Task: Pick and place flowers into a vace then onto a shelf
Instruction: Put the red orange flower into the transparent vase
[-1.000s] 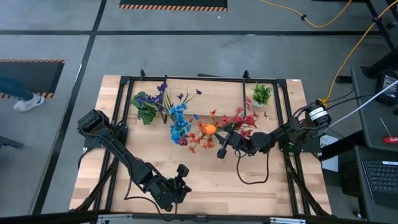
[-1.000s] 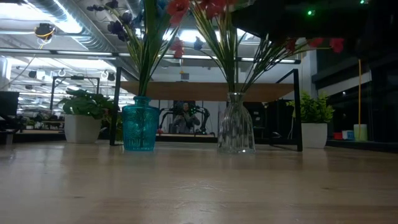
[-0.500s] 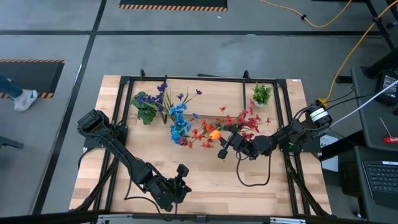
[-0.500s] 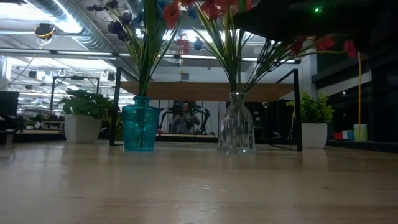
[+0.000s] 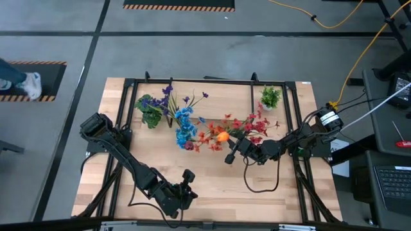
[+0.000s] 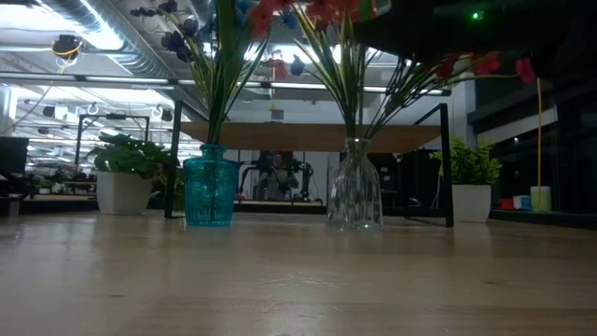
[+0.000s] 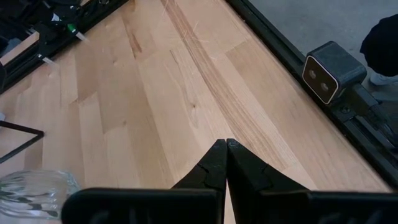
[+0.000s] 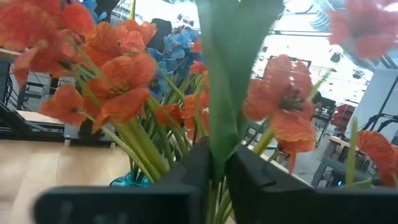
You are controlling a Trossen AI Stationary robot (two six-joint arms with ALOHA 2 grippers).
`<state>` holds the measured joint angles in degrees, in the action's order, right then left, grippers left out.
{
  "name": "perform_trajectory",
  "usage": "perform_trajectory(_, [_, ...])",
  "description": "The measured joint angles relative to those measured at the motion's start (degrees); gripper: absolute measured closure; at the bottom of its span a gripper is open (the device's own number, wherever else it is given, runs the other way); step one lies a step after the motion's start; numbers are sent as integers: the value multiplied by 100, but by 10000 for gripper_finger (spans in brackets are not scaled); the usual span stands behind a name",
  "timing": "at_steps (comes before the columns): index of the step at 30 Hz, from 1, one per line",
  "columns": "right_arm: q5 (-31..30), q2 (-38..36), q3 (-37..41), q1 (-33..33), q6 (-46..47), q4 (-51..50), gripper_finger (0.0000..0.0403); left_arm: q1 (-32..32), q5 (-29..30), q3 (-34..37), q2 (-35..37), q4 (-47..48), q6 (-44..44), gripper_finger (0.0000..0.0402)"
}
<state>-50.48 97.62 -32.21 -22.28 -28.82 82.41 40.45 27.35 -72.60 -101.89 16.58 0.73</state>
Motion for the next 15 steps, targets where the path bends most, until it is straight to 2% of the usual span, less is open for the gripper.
perform_trajectory(3, [1,0,0,0,2,-5,392,0,0,0,0,0,2,398])
perform_trajectory(15, [15,-2,-4,36,370,-389,398,0,0,0,0,16,4,398])
